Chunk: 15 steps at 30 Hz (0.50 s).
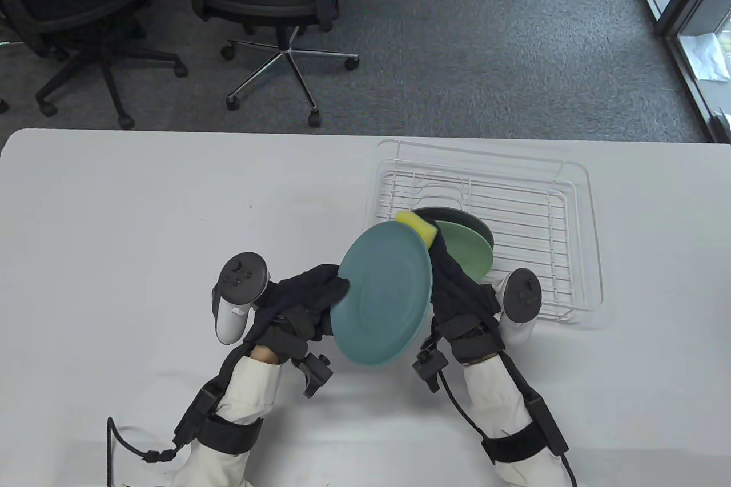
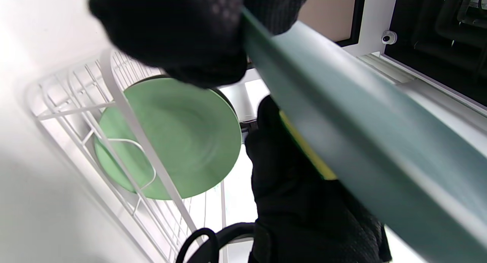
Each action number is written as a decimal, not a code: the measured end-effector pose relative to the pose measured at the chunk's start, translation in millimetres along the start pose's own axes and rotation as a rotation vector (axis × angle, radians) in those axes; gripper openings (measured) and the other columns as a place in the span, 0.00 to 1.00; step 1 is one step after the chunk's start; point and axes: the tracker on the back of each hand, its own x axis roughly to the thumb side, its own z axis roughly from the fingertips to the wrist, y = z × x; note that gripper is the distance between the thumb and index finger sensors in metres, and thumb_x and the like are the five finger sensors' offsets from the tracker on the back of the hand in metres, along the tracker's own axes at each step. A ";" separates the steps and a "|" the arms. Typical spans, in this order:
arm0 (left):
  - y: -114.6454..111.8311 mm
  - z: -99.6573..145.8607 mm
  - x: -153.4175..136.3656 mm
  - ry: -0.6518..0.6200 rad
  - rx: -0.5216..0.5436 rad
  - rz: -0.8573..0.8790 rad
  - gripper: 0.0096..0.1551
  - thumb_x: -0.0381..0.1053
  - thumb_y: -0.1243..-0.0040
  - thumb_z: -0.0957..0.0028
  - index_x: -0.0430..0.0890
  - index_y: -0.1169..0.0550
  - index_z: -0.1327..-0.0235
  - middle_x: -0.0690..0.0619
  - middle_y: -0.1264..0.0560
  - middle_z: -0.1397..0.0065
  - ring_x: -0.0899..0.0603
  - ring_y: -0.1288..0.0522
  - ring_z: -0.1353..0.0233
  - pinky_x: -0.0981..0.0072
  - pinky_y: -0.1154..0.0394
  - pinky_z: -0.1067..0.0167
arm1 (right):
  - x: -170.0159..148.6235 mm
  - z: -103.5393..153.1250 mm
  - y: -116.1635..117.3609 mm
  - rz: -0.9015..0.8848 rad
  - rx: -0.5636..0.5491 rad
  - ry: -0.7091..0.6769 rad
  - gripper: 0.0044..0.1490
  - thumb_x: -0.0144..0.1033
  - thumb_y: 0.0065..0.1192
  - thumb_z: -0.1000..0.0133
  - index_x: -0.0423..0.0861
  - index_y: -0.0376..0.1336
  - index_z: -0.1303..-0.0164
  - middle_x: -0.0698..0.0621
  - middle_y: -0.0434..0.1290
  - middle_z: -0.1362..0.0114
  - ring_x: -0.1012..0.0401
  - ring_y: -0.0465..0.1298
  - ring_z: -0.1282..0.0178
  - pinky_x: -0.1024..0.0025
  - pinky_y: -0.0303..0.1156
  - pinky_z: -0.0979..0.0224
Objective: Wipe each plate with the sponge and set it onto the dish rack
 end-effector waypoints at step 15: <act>-7.9 -2.8 -0.4 0.013 -0.026 -0.018 0.21 0.44 0.45 0.41 0.33 0.17 0.47 0.41 0.13 0.63 0.47 0.15 0.72 0.79 0.19 0.83 | -16.3 -0.2 33.7 0.156 0.069 0.062 0.38 0.38 0.42 0.28 0.40 0.37 0.13 0.29 0.61 0.19 0.38 0.69 0.29 0.49 0.72 0.30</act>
